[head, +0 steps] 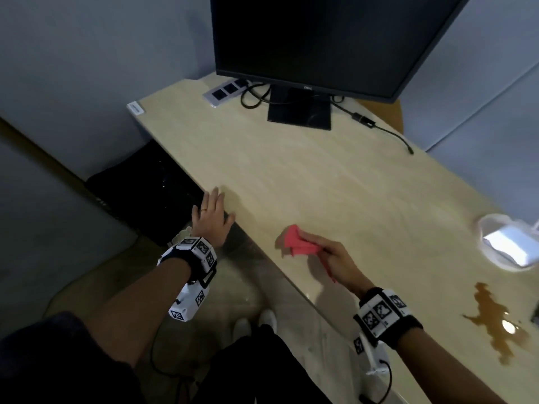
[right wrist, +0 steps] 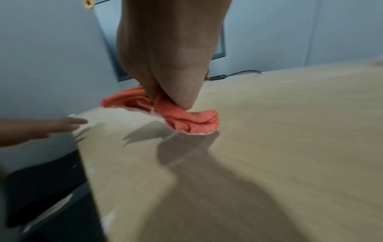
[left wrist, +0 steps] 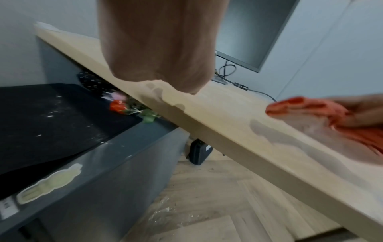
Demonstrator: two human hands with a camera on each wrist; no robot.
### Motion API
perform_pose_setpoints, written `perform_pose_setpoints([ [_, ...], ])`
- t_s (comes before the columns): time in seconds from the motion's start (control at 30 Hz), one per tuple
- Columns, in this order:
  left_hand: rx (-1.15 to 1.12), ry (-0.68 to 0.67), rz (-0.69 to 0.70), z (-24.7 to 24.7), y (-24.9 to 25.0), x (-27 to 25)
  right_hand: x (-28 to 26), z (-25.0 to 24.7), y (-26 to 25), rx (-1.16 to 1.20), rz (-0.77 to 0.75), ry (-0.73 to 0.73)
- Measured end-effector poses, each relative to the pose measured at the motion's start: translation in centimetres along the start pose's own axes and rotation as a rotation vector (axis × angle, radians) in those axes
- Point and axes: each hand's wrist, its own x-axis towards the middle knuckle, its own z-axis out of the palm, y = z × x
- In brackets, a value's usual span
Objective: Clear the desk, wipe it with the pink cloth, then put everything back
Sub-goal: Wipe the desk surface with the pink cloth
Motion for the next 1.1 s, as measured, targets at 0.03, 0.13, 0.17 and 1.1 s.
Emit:
perform_pose_setpoints([
  [0.03, 0.018, -0.01, 0.049, 0.2, 0.7, 0.2, 0.0, -1.1, 0.1, 0.025, 0.002, 0.083],
  [0.13, 0.07, -0.044, 0.177, 1.4, 3.3, 0.6, 0.9, -3.3, 1.3, -0.043, -0.028, 0.308],
  [0.17, 0.094, -0.057, 0.208, 2.0, 4.2, 0.7, 1.3, -3.5, 1.5, -0.075, -0.044, 0.364],
  [1.1, 0.336, -0.157, 0.315, 5.6, 9.3, -0.7, -9.7, 4.4, 5.2, -0.462, -0.201, 0.16],
])
